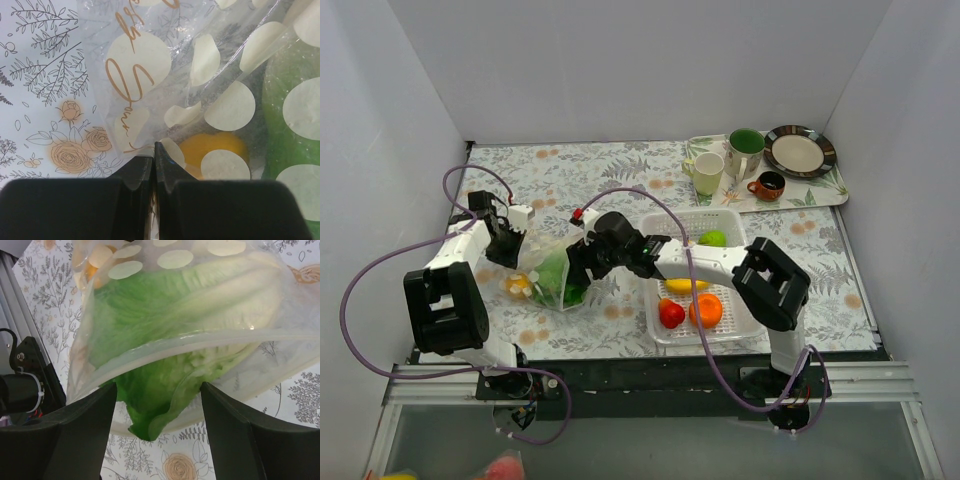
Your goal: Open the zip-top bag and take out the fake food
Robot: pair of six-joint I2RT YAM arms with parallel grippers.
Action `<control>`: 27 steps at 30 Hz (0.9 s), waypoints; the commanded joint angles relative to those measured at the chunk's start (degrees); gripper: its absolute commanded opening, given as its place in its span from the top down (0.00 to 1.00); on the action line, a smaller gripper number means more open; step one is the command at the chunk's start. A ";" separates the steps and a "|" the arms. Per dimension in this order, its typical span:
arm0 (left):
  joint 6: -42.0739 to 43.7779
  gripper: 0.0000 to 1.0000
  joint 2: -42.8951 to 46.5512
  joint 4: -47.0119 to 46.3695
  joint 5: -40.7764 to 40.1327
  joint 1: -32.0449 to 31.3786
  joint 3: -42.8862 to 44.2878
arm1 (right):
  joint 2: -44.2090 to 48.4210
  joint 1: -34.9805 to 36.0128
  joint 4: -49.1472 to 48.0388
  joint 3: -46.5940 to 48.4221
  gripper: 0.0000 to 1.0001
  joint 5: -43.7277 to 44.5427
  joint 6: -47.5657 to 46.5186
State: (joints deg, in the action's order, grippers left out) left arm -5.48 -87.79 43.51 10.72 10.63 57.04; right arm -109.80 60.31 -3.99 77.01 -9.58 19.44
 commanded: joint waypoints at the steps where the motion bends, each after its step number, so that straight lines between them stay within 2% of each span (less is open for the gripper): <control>1: 0.90 1.00 1.39 0.26 -0.61 -0.26 -0.26 | -4.10 -1.08 -6.21 0.94 0.23 -5.18 5.17; 7: 1.17 1.00 1.83 0.53 -0.18 -0.26 -0.43 | -7.79 -1.08 -7.34 2.08 0.25 -7.45 6.30; 9: 1.08 1.00 1.83 0.61 -0.35 -0.26 -0.43 | -8.94 -1.08 -8.75 2.79 0.42 -8.95 7.01; 10: 0.99 1.00 1.92 0.70 -0.35 -0.26 -0.43 | -8.94 -1.08 -9.36 2.79 0.57 -10.00 7.62; 12: 1.08 1.00 2.44 0.88 -0.61 -0.26 -0.43 | -7.81 -1.08 -11.12 2.09 0.71 -10.37 8.07; 13: 1.25 1.00 2.62 0.70 -0.87 -0.26 -0.52 | -6.84 -1.08 -11.48 1.39 0.90 -9.76 7.89; 14: 1.34 1.00 2.62 0.35 -1.14 -0.26 -0.61 | -4.66 -1.08 -11.57 0.25 0.98 -9.23 7.81; 21: 1.61 1.00 2.18 -0.97 -2.46 -0.35 -1.75 | 6.78 -1.08 -7.00 -5.20 0.99 -6.24 6.31; 25: 1.43 1.00 2.10 -1.49 -2.46 -0.35 -1.93 | 12.32 -1.08 -0.07 -8.01 0.99 -3.78 5.52; 27: 1.52 1.00 1.83 -1.76 -2.98 -0.26 -1.84 | 15.04 -1.08 9.12 -8.45 0.99 -2.81 4.47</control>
State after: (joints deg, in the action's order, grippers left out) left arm -4.73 -87.44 43.24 9.65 10.22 55.55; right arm -100.01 59.37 -4.82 69.58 -15.07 25.91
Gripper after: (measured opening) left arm 0.009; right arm 0.065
